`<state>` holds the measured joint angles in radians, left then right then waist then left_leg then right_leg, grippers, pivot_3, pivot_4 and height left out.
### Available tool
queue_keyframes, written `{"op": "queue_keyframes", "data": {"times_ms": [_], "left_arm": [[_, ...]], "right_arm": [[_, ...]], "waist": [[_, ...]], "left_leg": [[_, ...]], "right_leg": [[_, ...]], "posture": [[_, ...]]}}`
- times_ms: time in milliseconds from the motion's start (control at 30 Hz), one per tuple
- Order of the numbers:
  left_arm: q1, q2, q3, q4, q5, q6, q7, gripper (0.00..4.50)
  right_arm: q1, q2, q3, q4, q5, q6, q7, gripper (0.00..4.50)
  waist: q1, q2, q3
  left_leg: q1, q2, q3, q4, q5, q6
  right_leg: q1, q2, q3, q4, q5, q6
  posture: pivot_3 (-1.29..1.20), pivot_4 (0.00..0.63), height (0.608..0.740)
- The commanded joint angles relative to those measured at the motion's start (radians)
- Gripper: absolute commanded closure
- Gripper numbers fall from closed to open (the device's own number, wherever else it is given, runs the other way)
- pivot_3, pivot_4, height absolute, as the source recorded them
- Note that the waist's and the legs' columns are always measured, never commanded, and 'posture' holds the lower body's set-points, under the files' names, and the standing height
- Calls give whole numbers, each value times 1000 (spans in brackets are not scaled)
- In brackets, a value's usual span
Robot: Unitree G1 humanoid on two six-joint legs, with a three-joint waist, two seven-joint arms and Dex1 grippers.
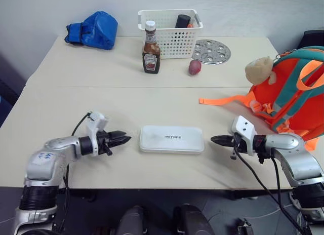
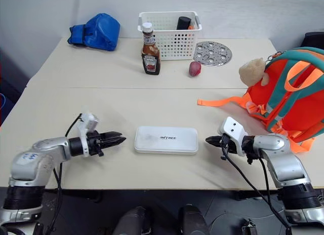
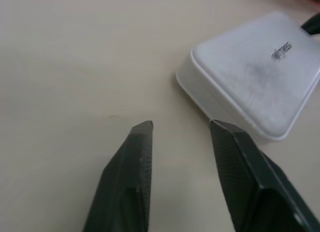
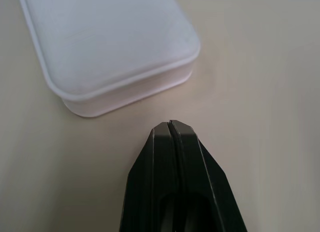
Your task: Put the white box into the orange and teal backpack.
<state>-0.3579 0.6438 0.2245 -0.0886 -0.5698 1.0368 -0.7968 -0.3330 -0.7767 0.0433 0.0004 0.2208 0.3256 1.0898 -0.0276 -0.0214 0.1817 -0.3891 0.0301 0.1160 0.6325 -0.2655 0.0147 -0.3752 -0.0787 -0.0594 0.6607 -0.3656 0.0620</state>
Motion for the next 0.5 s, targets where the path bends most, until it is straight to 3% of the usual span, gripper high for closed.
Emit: {"op": "queue_keyframes", "data": {"times_ms": [33,167,500], "left_arm": [[-33,29,45,20,-124,188,-26,1331],[-51,48,21,46,-162,276,-32,59],[-252,1,-9,300,-199,434,-49,25]], "right_arm": [[-29,-26,3,11,-7,-40,37,4500],[-54,-23,20,37,-21,-66,63,4500],[-71,-24,51,49,-34,-97,118,4500]], "waist": [[-1,0,0],[0,0,0],[1,-3,2]], "left_leg": [[0,0,0,0,0,0],[0,0,0,-1,0,-2],[0,0,0,1,1,-2]], "right_leg": [[0,0,0,0,0,0],[0,0,0,0,0,0],[0,0,0,0,0,0]], "posture": [[0,150,740],[0,150,740],[0,150,740]]}}
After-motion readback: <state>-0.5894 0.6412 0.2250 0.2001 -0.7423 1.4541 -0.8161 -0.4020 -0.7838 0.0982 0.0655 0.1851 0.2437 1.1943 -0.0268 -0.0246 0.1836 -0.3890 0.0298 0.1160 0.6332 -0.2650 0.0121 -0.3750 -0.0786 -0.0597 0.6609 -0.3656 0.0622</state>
